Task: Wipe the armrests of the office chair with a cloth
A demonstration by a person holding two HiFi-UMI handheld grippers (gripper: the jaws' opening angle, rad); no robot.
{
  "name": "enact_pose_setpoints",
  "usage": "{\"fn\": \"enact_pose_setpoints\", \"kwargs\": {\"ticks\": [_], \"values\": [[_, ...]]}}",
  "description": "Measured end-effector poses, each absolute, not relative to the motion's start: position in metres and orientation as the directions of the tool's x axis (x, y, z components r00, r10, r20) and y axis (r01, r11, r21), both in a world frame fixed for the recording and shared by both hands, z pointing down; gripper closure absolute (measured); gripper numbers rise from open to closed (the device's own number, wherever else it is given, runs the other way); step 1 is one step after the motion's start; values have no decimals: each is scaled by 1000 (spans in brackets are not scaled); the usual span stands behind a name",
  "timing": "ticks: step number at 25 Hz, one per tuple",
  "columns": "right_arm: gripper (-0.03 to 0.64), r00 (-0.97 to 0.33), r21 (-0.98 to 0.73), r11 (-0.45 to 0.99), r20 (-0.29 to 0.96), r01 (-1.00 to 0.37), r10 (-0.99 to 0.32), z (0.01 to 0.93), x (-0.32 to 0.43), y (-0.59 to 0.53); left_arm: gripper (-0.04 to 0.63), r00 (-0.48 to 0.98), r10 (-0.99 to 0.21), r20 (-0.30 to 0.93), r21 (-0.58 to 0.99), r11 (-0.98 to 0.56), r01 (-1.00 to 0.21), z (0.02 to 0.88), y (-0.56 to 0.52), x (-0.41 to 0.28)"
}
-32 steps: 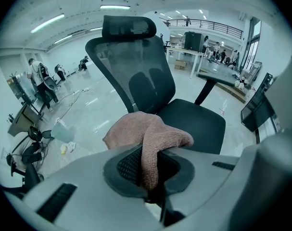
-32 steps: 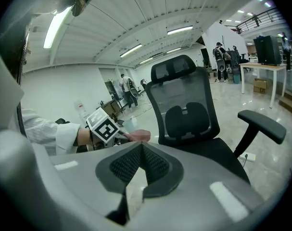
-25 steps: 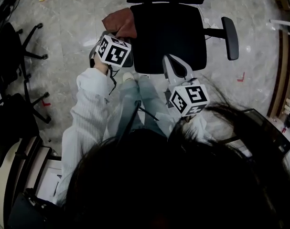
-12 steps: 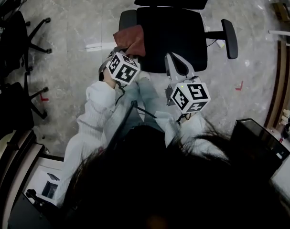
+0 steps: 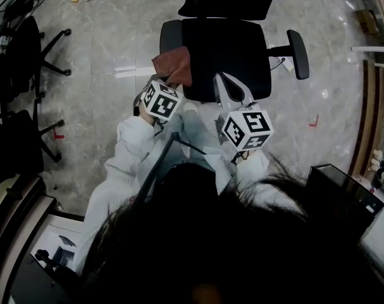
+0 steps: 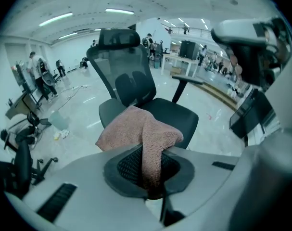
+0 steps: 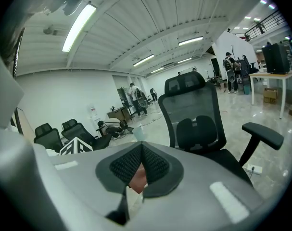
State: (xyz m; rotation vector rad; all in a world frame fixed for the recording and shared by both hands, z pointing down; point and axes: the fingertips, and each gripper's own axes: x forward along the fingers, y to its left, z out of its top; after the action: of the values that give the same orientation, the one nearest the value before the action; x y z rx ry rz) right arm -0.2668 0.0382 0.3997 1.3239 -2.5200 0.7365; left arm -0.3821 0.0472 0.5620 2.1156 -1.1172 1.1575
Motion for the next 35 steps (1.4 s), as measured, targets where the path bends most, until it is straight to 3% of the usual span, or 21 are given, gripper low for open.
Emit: {"fn": "enact_pose_setpoints", "kwargs": {"ticks": [7,12,16,20,35], "values": [[616,-581,-274,514,319,-813,-749,355,-252,17,571,447,-683,578,149,-450,-880,429,1,-373],[617,-597,-210,562,187,-800,-780,286,-248,2,571,417,-847,330,167,-382,-909,299,-19,-376],[617,-624,-141,610,90,-780,-776,234,-252,-2,571,364,-909,205,117,-346,-931,231,-10,-376],[617,-647,-94,641,44,-761,-761,210,-262,0,571,360,-917,173,128,-341,-931,215,-3,-371],[617,-707,-105,699,94,-707,-701,229,-280,1,571,345,-911,224,117,-327,-938,237,-4,-374]]}}
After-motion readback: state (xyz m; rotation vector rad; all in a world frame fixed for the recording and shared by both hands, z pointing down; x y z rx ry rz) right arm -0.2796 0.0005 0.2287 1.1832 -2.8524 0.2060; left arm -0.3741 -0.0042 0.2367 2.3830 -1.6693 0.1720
